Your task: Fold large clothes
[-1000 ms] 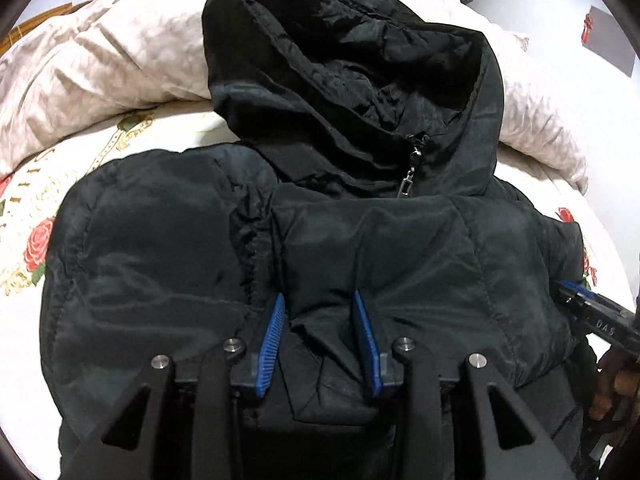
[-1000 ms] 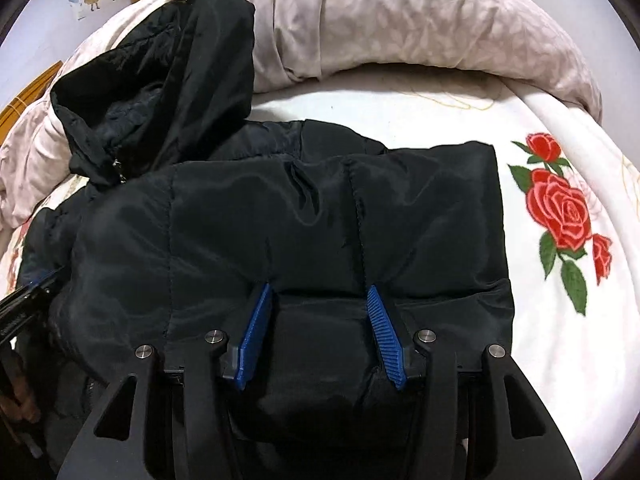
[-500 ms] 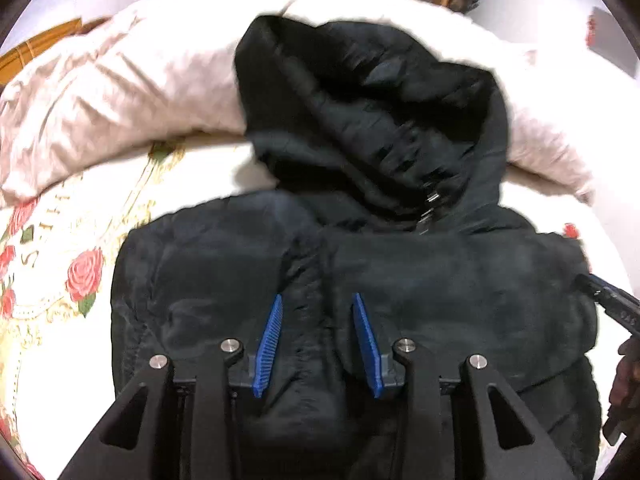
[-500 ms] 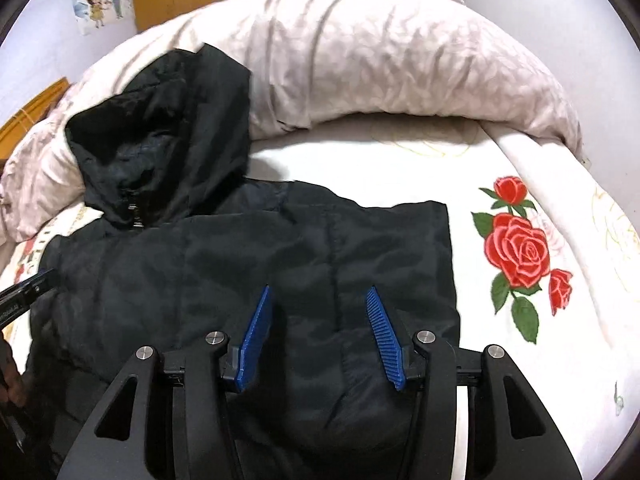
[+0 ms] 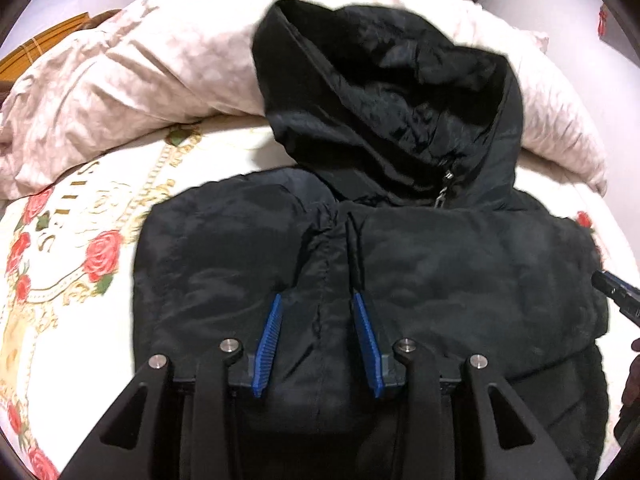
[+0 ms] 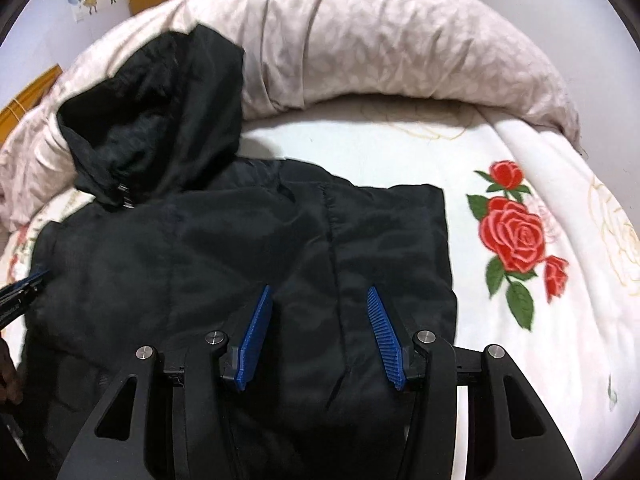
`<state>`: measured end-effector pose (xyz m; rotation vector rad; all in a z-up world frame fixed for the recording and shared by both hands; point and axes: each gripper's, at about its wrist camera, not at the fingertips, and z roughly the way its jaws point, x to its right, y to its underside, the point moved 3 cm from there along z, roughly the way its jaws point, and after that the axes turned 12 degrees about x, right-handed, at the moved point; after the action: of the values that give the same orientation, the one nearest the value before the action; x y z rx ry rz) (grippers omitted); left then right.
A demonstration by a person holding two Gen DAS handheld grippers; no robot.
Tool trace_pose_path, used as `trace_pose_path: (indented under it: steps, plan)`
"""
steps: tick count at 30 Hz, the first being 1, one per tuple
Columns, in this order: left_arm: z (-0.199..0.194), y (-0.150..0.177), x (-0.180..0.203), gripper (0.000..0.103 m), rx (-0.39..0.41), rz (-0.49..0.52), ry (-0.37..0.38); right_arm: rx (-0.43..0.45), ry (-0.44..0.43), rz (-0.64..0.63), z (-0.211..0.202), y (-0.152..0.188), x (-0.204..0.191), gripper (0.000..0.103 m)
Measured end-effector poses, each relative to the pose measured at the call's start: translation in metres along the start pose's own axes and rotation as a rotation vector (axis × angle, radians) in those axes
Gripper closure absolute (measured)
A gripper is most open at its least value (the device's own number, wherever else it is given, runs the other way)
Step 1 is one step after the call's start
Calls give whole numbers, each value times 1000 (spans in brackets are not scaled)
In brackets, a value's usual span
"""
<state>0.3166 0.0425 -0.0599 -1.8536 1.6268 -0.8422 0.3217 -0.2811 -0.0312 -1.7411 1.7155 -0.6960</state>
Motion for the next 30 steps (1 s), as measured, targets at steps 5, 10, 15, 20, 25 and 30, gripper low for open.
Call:
trace_pose_path:
  steps: [5, 10, 15, 20, 25, 30]
  plan:
    - [-51, 5, -8, 57, 16, -44, 16, 21, -64, 19, -47, 6, -19, 52]
    - [-79, 8, -7, 44, 18, -62, 53, 1, -143, 25, -63, 6, -43, 52]
    - [-80, -15, -9, 36, 31, -68, 81, 20, -182, 24, -59, -17, -56, 52]
    - [-53, -58, -15, 34, 62, -28, 54, 47, -180, 1, -31, -58, -64, 48]
    - [-4, -113, -30, 34, 98, -17, 16, 80, -202, 13, 12, -112, -63, 48]
    - [45, -175, -54, 34, 129, -78, 10, 90, -212, 21, 67, -167, -60, 48]
